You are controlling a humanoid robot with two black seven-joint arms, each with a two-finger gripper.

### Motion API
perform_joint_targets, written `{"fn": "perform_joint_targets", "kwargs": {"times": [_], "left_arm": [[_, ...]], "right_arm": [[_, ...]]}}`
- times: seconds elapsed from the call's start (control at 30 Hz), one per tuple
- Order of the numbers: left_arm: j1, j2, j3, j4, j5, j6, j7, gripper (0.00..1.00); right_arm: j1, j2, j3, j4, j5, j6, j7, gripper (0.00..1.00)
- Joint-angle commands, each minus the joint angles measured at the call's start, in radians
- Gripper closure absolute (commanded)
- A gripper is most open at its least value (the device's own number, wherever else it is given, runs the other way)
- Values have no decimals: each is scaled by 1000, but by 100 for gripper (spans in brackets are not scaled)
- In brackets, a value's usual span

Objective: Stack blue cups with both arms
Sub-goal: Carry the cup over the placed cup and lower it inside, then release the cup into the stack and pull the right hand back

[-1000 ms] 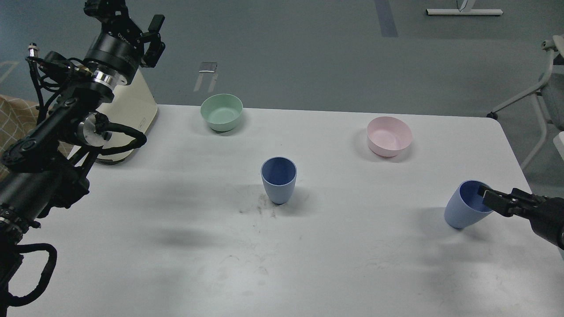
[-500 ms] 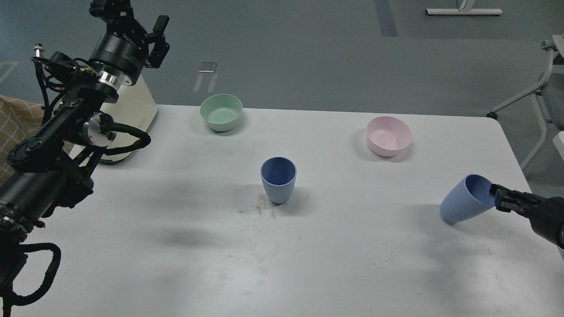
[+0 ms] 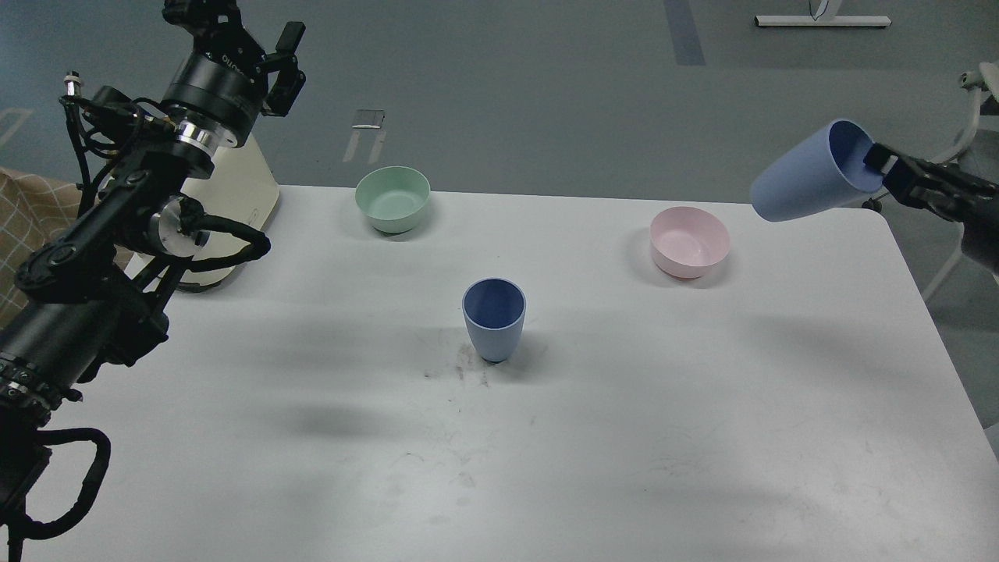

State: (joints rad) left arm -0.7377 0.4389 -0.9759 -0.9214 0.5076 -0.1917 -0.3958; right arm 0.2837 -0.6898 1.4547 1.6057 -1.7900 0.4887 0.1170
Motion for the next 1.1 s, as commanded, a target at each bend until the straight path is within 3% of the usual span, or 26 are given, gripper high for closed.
{"fn": "perform_joint_targets", "kwargs": {"times": [0.0,0.2,0.4,0.67,1.07], "left_arm": [[0,0,0,-2,-1,-2,0,3],[-3,1,0,-2,-3,-3,0,3],[-5,3,-1,-2,-3,-3,0,2],[-6,4,-1,-2,-3,-5,0,2],[-6,4,-1,-2,-3,-8,0,2]], "right_arm": [[118,71,-138,56,-2,0,-39,100],[345,169,-432,33,-17,0,-79,100],[449,286,-588,-42,-72,0,-105,100],[514,368,-686,-151,-131,0,-106,100],[511,374,-767,-156,-132,0,-114,100]]}}
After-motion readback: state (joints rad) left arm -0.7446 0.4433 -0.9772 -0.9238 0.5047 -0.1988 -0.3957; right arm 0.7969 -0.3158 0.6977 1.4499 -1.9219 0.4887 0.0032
